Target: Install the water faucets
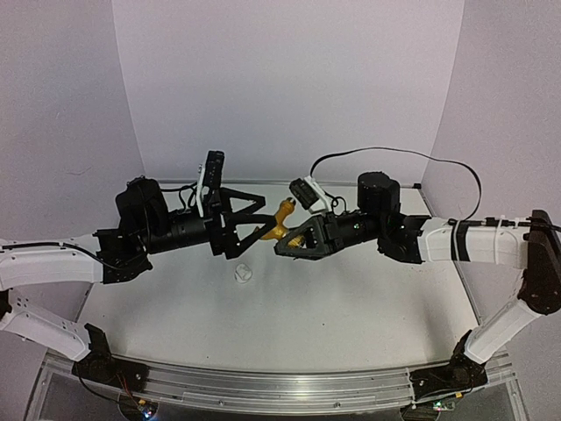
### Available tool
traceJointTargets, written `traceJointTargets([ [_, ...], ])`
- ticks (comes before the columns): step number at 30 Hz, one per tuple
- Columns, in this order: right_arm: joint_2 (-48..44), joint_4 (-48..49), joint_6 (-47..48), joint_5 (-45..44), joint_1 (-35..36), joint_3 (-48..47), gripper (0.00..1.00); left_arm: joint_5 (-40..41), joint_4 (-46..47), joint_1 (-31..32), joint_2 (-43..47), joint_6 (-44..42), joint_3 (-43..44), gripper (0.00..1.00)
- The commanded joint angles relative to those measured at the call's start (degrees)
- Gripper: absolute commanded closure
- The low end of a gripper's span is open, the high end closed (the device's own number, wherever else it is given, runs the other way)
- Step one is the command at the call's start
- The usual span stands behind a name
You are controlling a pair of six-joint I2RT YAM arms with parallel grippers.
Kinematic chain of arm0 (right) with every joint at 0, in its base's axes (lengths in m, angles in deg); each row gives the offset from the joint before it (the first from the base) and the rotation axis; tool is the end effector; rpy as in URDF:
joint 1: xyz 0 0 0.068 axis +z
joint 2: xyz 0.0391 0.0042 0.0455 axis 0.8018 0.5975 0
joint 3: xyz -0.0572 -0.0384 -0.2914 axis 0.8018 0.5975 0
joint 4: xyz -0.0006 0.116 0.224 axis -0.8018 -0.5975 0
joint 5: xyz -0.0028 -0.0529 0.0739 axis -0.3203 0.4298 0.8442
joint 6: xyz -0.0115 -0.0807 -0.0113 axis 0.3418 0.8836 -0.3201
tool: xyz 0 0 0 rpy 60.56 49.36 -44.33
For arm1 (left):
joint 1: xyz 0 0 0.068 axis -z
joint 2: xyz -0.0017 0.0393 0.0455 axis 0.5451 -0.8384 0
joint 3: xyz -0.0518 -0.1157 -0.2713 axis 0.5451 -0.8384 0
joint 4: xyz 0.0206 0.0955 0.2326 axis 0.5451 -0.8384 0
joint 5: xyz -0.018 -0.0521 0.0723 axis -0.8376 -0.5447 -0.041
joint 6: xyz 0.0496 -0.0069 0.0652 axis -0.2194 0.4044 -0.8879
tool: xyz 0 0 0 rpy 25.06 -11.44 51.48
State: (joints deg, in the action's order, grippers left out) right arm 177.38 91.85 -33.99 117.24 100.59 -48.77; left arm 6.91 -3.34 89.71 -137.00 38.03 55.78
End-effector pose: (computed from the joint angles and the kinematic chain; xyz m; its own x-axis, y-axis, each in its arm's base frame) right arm 0.1892 0.2997 0.3299 -0.6810 -0.2891 -0.6728 -0.6363 -0.2212 0.7391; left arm 0.1402 -0.2586 0.3707 -0.2232 -0.1764 -0.9587 0.9499 0.1815 -0.2546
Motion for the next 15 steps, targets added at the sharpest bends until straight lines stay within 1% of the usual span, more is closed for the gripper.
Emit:
traceJointTargets([
  [1, -4.1, -6.7, 9.9, -5.9, 0.1, -2.5, 1.00, 6.4, -4.2, -0.2, -1.5, 17.0, 3.6, 0.10],
  [4, -5.1, -11.0, 15.0, -10.4, 0.1, -2.7, 1.00, 8.3, -6.0, -0.2, -2.1, 23.3, 3.4, 0.11],
  [6, -5.5, -11.9, 16.9, -12.2, 0.1, -2.2, 1.00, 8.5, -6.2, -0.7, -2.2, 27.1, 2.7, 0.12],
  [10, -6.1, -12.7, 19.2, -15.3, 0.1, -1.6, 1.00, 4.4, -6.4, -1.8, -3.0, 30.3, 2.3, 0.16],
  [15, -6.3, -12.8, 19.6, -15.2, 0.1, -1.5, 1.00, 0.7, -6.4, -2.2, -4.9, 31.6, 3.3, 0.34],
])
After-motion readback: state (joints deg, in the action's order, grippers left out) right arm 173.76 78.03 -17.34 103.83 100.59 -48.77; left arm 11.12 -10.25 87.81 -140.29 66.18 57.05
